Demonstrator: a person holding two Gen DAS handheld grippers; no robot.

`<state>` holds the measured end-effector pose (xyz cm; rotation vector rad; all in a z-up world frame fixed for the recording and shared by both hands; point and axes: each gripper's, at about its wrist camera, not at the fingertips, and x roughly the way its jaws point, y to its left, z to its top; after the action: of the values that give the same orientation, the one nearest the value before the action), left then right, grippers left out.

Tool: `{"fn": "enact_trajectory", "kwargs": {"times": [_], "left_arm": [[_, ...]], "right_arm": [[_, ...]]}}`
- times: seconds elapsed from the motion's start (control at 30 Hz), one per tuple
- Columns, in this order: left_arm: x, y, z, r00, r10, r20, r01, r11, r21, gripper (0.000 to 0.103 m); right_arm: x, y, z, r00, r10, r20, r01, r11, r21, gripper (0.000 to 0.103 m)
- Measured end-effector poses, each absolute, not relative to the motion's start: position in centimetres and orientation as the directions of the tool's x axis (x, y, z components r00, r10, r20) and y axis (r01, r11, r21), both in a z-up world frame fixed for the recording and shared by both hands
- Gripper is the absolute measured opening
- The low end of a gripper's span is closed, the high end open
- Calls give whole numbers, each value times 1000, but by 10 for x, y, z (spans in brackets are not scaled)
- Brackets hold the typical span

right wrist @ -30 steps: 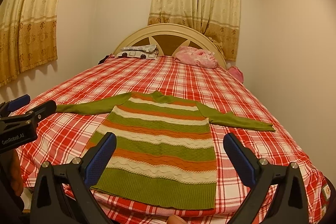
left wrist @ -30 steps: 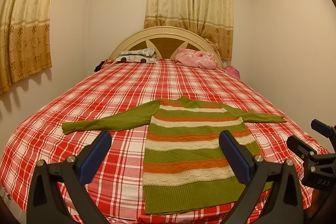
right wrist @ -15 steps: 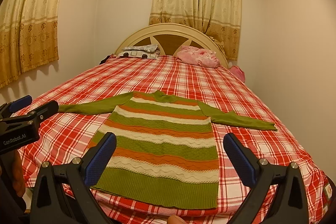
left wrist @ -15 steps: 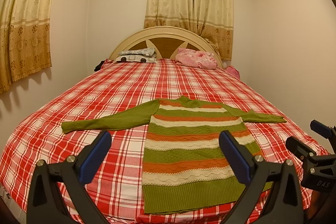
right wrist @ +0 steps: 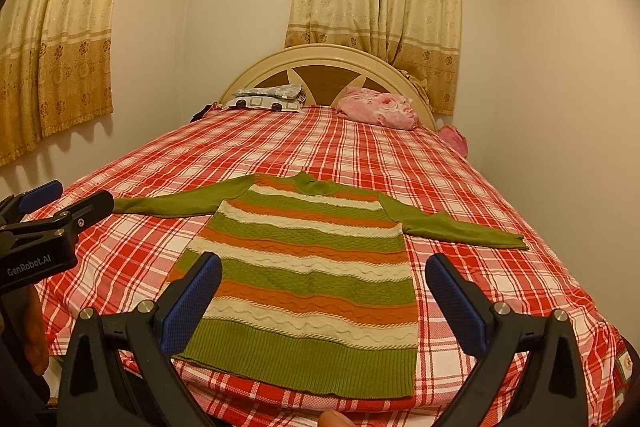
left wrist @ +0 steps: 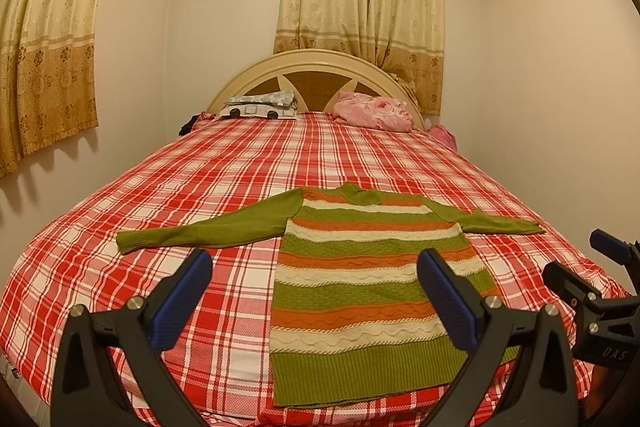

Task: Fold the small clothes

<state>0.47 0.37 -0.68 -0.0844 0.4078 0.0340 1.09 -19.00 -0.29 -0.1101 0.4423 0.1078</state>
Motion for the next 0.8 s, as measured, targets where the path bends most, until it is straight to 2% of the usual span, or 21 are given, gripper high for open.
{"fn": "enact_trajectory", "kwargs": {"times": [0.37,0.8], "left_arm": [[5,2,-11,916,16,-402,-51,996,-77,103],[29,5,-23,900,-14,-436,-32,995,-97,103]], "right_arm": [[13,-189,-3,897,84,-434,-133,988,-83,102],[36,-192,-22,868,190,-459,-235,971,-43,102]]}}
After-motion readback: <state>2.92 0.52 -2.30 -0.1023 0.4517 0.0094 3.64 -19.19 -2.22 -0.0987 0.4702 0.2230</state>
